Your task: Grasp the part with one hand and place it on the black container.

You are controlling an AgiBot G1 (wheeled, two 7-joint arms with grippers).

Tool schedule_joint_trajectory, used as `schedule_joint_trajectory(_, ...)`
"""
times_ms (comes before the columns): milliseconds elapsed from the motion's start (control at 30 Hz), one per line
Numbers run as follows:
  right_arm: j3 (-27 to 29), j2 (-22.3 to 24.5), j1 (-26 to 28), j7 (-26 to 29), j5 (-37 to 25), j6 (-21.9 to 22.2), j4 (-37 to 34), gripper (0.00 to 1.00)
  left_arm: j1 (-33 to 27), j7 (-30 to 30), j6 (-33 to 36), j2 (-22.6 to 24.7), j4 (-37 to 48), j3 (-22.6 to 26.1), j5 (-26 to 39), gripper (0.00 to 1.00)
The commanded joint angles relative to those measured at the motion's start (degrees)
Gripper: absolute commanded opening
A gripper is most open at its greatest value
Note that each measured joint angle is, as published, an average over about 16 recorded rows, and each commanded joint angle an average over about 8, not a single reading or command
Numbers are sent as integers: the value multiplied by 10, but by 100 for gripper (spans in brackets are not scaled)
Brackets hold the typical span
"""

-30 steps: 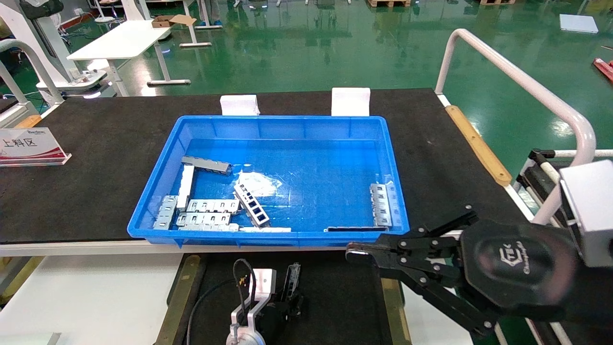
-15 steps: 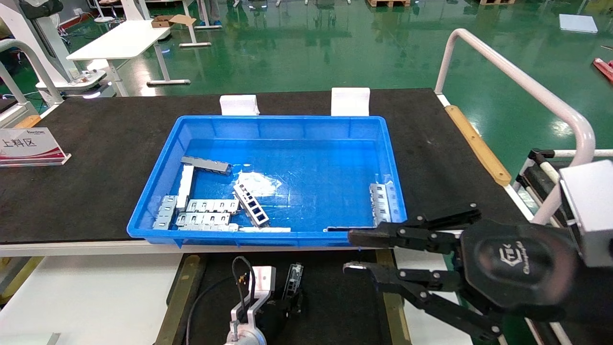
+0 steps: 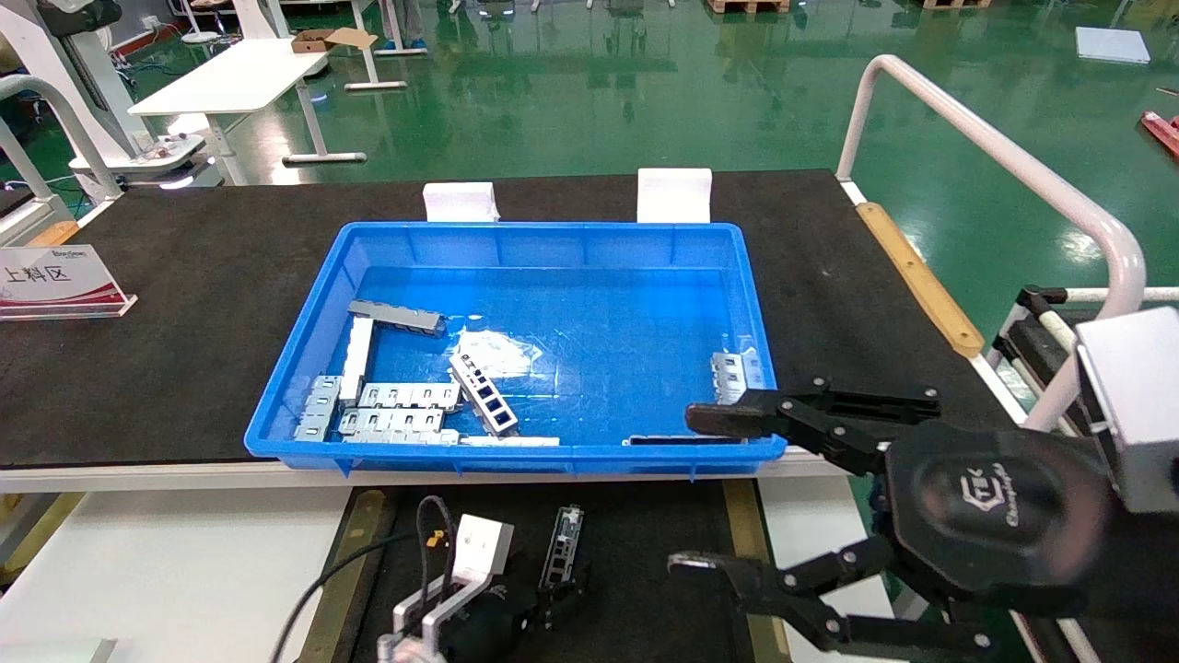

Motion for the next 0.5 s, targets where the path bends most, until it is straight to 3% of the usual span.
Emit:
schedule_joint_trajectory(33,0,0,0,0,0,0,0,100,1,5,30,-26,-18,0,13,100)
schedule_joint_trajectory(267,0,0,0,0,0,0,0,100,25,44,185,-89,-38,-54,54,100)
schedule_joint_trajectory(500,0,0,0,0,0,0,0,100,65,116,332,-133,-39,-124,54,100)
